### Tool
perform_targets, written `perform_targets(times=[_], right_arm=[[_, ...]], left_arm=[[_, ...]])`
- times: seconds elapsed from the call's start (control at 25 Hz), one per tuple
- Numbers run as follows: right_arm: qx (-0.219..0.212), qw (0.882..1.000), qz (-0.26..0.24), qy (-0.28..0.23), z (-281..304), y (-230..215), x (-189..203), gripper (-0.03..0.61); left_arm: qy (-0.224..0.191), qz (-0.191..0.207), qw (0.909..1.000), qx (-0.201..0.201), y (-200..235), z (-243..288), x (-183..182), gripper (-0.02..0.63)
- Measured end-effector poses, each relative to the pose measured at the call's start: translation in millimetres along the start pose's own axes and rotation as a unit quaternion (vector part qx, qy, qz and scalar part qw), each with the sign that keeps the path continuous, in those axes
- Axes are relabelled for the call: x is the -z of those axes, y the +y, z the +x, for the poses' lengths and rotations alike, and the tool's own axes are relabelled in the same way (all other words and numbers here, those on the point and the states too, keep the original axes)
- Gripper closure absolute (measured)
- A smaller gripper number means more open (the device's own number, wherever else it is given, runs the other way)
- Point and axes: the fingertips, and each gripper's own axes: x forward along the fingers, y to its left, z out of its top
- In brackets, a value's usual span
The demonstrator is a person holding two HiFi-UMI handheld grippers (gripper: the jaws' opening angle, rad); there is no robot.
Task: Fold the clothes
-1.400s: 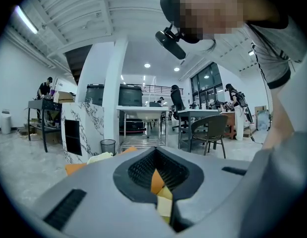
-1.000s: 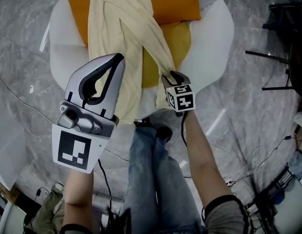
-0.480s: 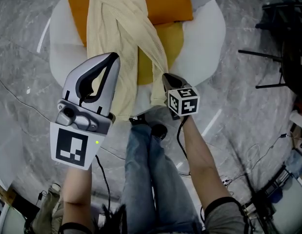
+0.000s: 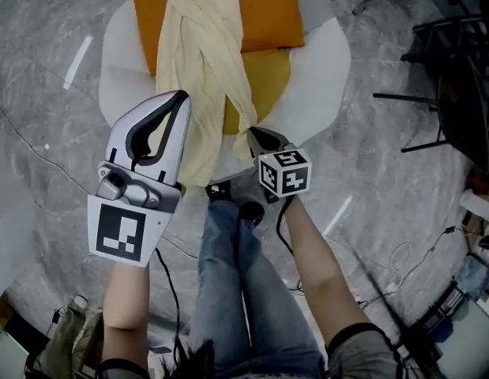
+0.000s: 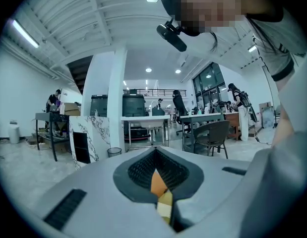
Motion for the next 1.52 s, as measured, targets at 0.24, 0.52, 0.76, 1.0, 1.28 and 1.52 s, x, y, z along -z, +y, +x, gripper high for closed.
perform_targets(times=[0.24,0.52,0.76,1.0,1.28,1.52], right_arm=[[-0.008,1.0,-0.005,-0.005,-18,47,-17,0.569],[0.002,1.0,-0.014,-0.003,-4,101,-34,0.569],[0.03,0.999,0.01,-0.01,23,147,-42,0.569],[0.047,0.999,0.009,0.007,62,189,-35,0.569],[0.06,0.998,-0.005,0.035,112,214,-19,0.568],[0.059,0.998,-0.007,0.027,147,224,-15,0.568]], left_arm=[[-0.002,0.006,0.9999,-0.014,8,-43,-33,0.611],[-0.011,0.009,0.9999,-0.003,51,-75,-51,0.611],[-0.011,0.012,0.9993,0.035,100,-96,-52,0.611],[0.001,0.016,0.9977,0.065,135,-113,-37,0.611],[0.009,0.005,0.9967,0.081,165,-129,-5,0.611],[0.013,0.0,0.9961,0.087,182,-136,20,0.611]])
